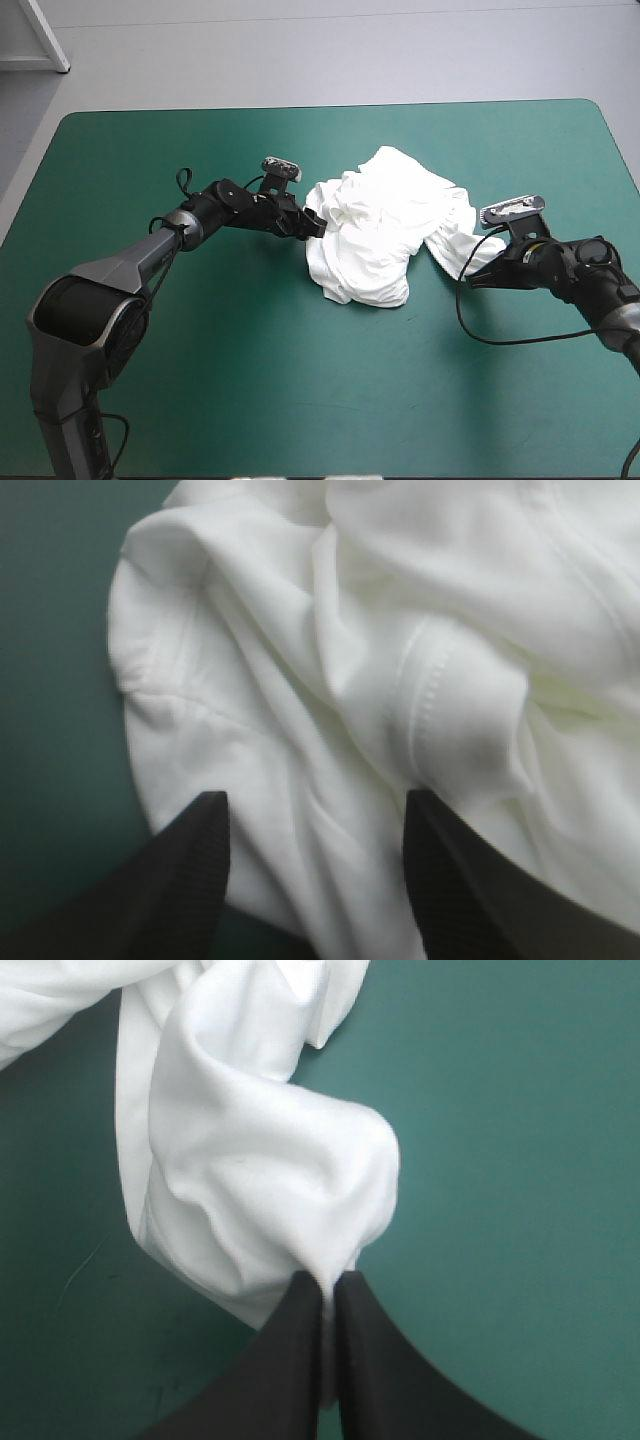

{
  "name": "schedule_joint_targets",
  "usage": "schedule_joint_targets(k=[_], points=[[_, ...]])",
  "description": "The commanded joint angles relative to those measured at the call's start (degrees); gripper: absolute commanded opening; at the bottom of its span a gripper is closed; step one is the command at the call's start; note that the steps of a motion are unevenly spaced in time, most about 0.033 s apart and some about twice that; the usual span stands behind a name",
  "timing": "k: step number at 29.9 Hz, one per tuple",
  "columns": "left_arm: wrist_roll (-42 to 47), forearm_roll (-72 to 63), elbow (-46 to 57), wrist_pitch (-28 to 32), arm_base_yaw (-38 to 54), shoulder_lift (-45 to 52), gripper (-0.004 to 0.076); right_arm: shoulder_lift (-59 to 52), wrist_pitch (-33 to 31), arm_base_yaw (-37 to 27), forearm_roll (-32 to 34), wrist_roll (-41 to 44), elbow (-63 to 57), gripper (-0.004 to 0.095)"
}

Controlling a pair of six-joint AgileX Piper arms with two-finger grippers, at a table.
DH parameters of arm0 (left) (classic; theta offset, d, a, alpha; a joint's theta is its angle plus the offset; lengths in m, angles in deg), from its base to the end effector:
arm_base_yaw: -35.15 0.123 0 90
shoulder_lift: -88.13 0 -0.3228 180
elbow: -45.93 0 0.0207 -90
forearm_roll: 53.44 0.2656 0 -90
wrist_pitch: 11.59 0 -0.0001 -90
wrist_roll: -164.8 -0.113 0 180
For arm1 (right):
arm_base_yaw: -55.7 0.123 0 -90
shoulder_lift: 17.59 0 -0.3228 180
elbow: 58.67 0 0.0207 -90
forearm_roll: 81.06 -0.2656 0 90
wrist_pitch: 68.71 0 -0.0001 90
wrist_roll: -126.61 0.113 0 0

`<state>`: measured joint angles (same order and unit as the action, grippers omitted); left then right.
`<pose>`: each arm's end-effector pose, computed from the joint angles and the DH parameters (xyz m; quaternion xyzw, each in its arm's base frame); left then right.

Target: Fold the cloth

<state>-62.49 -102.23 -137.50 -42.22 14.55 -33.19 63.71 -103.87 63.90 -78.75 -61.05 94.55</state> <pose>0.4344 -0.2096 0.2138 0.2531 0.8863 -0.2339 0.3094 0.2752 0.0370 0.2888 -0.1428 0.9381 -0.0147 0.3153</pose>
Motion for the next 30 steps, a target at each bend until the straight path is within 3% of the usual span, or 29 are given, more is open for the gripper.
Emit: schedule_joint_targets(k=[1,4,8,13,19,30], points=[[-0.01,-0.9,-3.58,0.76,-0.83,1.41,0.0394,-1.64,2.44,-0.07,0.73,0.2,1.27,-0.0002],[0.24,0.84,-4.13,0.58,-0.91,0.98,0.0321,-1.64,2.44,-0.07,0.73,0.2,1.27,-0.0002],[0.78,2.67,-4.13,-0.06,-0.81,0.98,0.0026,-1.64,3.03,-0.07,0.21,0.1,1.27,-0.0004],[0.59,2.78,-4.13,-1.9,-0.81,1.98,0.0019,-1.84,4.93,-0.07,-2.76,-1.84,1.67,-0.0004],[0.81,8.0,-4.13,-0.15,-0.81,11.36,0.0019,-2.46,4.82,-0.07,-8.62,-6.75,7.37,-0.0004],[4.22,12.86,-8.85,-0.98,-0.81,31.22,0.0019,-7.0,0.66,-0.07,-14.68,-13.54,30.03,-0.0004]])
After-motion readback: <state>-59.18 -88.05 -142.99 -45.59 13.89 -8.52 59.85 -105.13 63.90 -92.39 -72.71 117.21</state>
